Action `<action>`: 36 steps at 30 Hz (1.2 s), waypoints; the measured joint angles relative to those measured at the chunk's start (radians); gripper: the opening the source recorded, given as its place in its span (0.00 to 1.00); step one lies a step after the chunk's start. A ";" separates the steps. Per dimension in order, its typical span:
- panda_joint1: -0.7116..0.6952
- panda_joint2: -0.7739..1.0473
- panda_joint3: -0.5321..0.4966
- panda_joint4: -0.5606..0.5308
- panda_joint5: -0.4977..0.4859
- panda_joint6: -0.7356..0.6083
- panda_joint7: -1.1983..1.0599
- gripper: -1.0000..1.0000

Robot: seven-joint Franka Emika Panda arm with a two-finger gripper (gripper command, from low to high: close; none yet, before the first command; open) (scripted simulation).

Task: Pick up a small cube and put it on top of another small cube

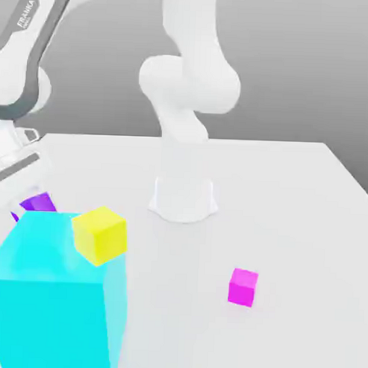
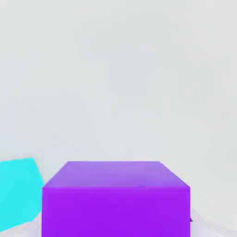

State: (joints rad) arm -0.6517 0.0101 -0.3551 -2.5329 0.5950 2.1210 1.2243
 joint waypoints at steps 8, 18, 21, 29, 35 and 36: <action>-0.047 -0.029 -0.030 0.108 0.285 -0.349 0.091 0.00; 0.208 -0.078 0.124 0.240 0.187 -0.468 0.161 0.00; 0.264 -0.102 0.168 0.250 0.057 -0.404 0.163 0.00; 0.370 -0.167 0.323 0.275 -0.299 -0.229 0.170 0.00; 0.390 -0.228 0.397 0.276 -0.554 -0.102 0.185 0.00; 0.385 -0.223 0.396 0.256 -0.567 -0.066 0.186 0.00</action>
State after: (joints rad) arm -0.2667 -0.2124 0.0407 -2.2766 0.0282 2.0549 1.4107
